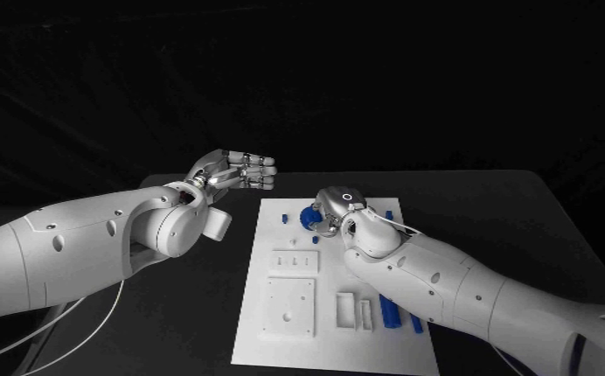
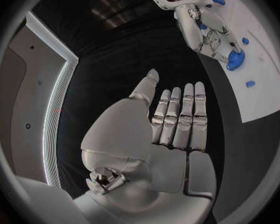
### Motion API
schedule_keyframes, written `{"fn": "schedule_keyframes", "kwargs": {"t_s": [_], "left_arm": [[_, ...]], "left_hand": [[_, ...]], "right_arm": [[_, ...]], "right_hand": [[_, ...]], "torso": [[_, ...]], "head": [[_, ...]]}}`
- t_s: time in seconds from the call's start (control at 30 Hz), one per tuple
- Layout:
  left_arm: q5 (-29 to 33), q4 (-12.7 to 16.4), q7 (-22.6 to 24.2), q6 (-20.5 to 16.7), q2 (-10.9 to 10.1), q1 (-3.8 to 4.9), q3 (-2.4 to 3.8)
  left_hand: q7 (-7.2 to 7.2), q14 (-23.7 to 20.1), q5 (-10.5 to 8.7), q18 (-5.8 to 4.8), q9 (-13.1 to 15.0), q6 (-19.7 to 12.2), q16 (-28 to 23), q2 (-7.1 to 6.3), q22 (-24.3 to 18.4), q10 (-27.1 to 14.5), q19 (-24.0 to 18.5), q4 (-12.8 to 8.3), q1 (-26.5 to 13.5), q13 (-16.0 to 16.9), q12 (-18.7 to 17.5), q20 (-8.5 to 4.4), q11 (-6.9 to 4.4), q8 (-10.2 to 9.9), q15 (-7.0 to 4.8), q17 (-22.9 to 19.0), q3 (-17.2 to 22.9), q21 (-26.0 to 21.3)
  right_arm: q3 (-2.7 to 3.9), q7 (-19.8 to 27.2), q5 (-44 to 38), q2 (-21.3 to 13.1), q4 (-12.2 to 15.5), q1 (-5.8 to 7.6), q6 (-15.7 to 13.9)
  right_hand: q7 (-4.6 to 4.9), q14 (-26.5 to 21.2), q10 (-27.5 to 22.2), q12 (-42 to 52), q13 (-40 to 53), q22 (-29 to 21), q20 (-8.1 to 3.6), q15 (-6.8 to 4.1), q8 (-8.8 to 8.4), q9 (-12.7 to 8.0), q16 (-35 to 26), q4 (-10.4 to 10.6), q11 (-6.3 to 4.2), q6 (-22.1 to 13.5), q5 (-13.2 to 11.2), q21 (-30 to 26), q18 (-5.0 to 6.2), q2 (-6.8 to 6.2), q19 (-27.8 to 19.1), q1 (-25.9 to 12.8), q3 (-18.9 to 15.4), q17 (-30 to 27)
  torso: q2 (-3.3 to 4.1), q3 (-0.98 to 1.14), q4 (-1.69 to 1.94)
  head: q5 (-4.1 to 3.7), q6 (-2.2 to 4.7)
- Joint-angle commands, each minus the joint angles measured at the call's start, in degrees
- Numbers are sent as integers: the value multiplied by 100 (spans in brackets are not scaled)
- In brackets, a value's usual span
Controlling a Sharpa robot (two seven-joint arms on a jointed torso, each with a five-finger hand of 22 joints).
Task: Assemble the parts on the task board
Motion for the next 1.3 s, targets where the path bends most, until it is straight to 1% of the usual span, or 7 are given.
{"fn": "schedule_keyframes", "kwargs": {"t_s": [0.03,0.33,0.5,0.93,1.13,1.2,1.3], "left_arm": [[-10,14,35,-17,5,4,3],[-10,12,29,-17,12,4,3],[-10,12,28,-16,15,4,3],[-10,5,22,-9,18,4,2],[-10,3,20,-6,17,4,2],[-10,1,20,-5,20,4,2],[-10,-3,20,-5,24,4,2]], "left_hand": [[30,-26,10,19,9,-10,-27,2,3,-30,29,20,-13,8,2,-1,-12,4,15,1,3,1],[30,-26,10,19,9,-10,-27,2,3,-30,29,20,-13,8,2,-1,-12,4,15,1,3,1],[30,-26,10,19,9,-10,-27,2,3,-30,29,20,-13,8,2,-1,-12,4,15,1,3,1],[29,-25,14,21,9,-8,-27,-5,3,-30,33,39,-4,9,3,0,-12,5,15,1,12,1],[29,-25,14,21,9,-8,-27,-5,3,-30,33,39,-4,9,3,0,-12,5,15,1,12,1],[29,-25,14,21,9,-8,-27,-5,3,-30,33,39,-4,9,3,0,-12,5,15,1,12,1],[29,-25,14,21,9,-8,-27,-5,3,-30,33,39,-4,9,3,0,-12,5,15,1,12,1]], "right_arm": [[-15,-54,-46,16,-16,-27,166],[-17,-81,-65,73,-93,-26,178],[-24,-96,-89,93,-133,-26,206],[-32,-103,-137,86,-57,-26,34],[-32,-119,-176,76,-9,-26,-92],[-32,-121,-184,75,3,-26,-112],[-32,-123,-195,72,16,-26,-130]], "right_hand": [[-10,-2,11,-19,-3,754,-37,-29,19,10,-23,21,-15,46,-100,-16,33,-31,182,6,-30,2],[-5,-2,5,-26,-9,753,-34,-25,18,9,-25,109,-8,22,-220,-26,34,-42,181,34,-98,3],[0,-2,1,-29,-13,752,-30,-22,17,8,-29,162,-5,5,-226,-32,35,-60,181,52,-136,2],[9,-3,0,-31,-17,749,-30,-20,18,8,-36,210,-3,-36,-24,-44,38,-100,180,43,-195,-1],[21,-5,-18,-54,-38,746,-20,-12,19,9,-60,272,7,-98,185,-64,46,-136,179,44,-409,-21],[23,-5,-16,-52,-37,747,-19,-12,19,8,-63,273,8,-106,223,-61,46,-138,179,47,-416,-24],[30,-5,-24,-61,-44,745,-19,-11,19,7,-66,251,9,-135,390,-71,46,-146,177,74,-411,-24]], "torso": [[2,1,-1],[-1,1,3],[1,-1,10],[-1,3,9],[0,0,7],[1,-1,5],[1,-1,5]], "head": [[-5,-4],[-8,-8],[-9,-8],[1,-9],[4,-9],[7,-8],[7,-8]]}}
